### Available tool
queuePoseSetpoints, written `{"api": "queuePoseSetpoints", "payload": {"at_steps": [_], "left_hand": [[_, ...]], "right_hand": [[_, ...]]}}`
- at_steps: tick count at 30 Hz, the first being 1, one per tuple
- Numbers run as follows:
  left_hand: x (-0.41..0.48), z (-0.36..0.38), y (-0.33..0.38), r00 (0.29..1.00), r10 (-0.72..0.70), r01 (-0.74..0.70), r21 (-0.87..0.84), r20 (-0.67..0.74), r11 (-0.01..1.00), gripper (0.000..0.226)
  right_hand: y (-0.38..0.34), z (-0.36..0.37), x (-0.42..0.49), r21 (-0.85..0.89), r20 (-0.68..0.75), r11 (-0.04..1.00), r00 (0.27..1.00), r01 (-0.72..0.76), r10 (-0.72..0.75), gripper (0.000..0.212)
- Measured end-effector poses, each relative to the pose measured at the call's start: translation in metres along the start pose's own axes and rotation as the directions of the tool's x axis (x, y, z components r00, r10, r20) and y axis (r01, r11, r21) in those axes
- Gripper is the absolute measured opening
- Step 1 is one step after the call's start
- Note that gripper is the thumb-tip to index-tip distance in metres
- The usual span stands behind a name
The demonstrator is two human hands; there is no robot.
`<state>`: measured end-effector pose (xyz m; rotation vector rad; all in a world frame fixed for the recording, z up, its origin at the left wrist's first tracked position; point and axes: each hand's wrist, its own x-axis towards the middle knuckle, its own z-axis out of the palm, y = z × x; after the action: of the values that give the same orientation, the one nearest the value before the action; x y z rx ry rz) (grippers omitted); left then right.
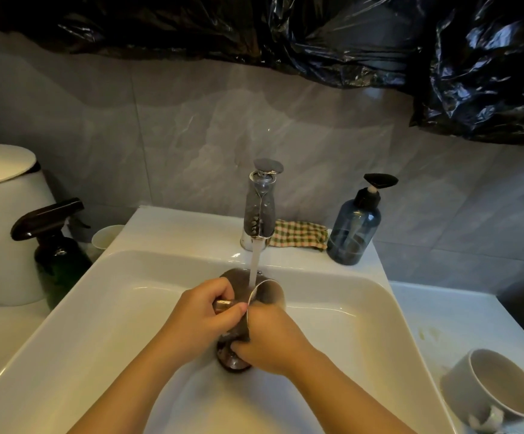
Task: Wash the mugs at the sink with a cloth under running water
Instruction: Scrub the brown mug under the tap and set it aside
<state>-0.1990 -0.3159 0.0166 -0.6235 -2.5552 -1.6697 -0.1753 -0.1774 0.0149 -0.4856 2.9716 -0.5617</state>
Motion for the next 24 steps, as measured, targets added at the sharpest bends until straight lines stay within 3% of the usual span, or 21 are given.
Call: {"api": "queuePoseSetpoints", "payload": {"at_steps": [4,7,10,11,13,15,18,20,22,24], "left_hand": [[0.000,0.002,0.002,0.999,-0.038,0.040,-0.102,0.026,0.994,0.023],[0.001,0.003,0.008,0.993,-0.092,0.104,-0.203,0.070,0.974,0.024],[0.003,0.007,0.002,0.991,-0.129,0.124,-0.138,-0.027,0.983,0.043],[0.003,0.010,0.002,0.980,-0.197,0.183,-0.240,-0.038,0.954,0.042],[0.003,0.021,0.004,0.927,-0.373,0.333,-0.559,0.047,0.759,0.033],[0.005,0.027,0.009,0.868,-0.489,0.408,-0.685,0.087,0.603,0.021],[0.010,0.023,0.011,0.816,-0.578,0.413,-0.721,0.022,0.556,0.019],[0.011,0.016,0.012,0.765,-0.640,0.472,-0.743,0.077,0.475,0.020],[0.011,0.012,0.009,0.709,-0.693,0.537,-0.737,0.130,0.411,0.022],[0.009,0.015,0.009,0.675,-0.724,0.571,-0.722,0.141,0.391,0.021]], "right_hand": [[-0.006,-0.001,-0.003,0.368,0.087,0.901,0.973,-0.229,0.212,0.023],[0.000,-0.005,-0.013,0.663,0.084,0.704,0.961,-0.252,0.265,0.026],[0.002,-0.015,-0.025,0.821,0.082,0.537,0.970,-0.195,0.227,0.038],[0.000,-0.018,-0.028,0.837,0.083,0.516,0.975,-0.181,0.207,0.039],[-0.005,-0.020,-0.028,0.847,0.072,0.505,0.978,-0.164,0.197,0.034],[-0.010,-0.018,-0.025,0.847,0.067,0.507,0.978,-0.161,0.199,0.026],[-0.014,-0.014,-0.021,0.838,0.055,0.532,0.989,-0.120,0.136,0.026],[-0.010,-0.009,-0.016,0.710,0.035,0.700,0.997,-0.072,0.067,0.030],[-0.006,-0.006,-0.013,0.425,0.026,0.905,1.000,-0.024,0.014,0.024],[-0.007,-0.006,-0.012,0.366,0.081,0.929,0.996,-0.058,0.031,0.019]]}}
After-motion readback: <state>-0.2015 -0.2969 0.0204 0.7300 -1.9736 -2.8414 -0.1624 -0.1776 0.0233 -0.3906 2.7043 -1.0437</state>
